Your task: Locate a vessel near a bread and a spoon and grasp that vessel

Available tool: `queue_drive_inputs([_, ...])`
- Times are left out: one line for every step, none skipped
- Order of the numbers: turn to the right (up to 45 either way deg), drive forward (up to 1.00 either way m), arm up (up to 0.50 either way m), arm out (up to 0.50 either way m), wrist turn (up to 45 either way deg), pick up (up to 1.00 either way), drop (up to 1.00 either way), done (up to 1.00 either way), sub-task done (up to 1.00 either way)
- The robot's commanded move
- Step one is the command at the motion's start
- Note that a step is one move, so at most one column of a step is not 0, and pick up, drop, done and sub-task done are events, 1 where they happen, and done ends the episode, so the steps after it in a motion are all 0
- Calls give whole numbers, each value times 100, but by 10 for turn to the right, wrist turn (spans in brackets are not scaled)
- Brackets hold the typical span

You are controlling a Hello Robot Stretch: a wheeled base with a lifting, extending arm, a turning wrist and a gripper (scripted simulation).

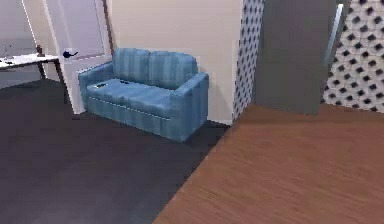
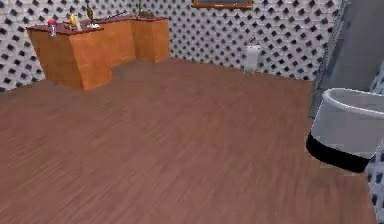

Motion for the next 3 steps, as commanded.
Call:
queue_drive_inputs([450,0,0,0,0,0,0,0,0])
queue_drive_inputs([360,0,0,0,0,0,0,0,0])
queue_drive_inputs([0,100,0,0,0,0,0,0,0])
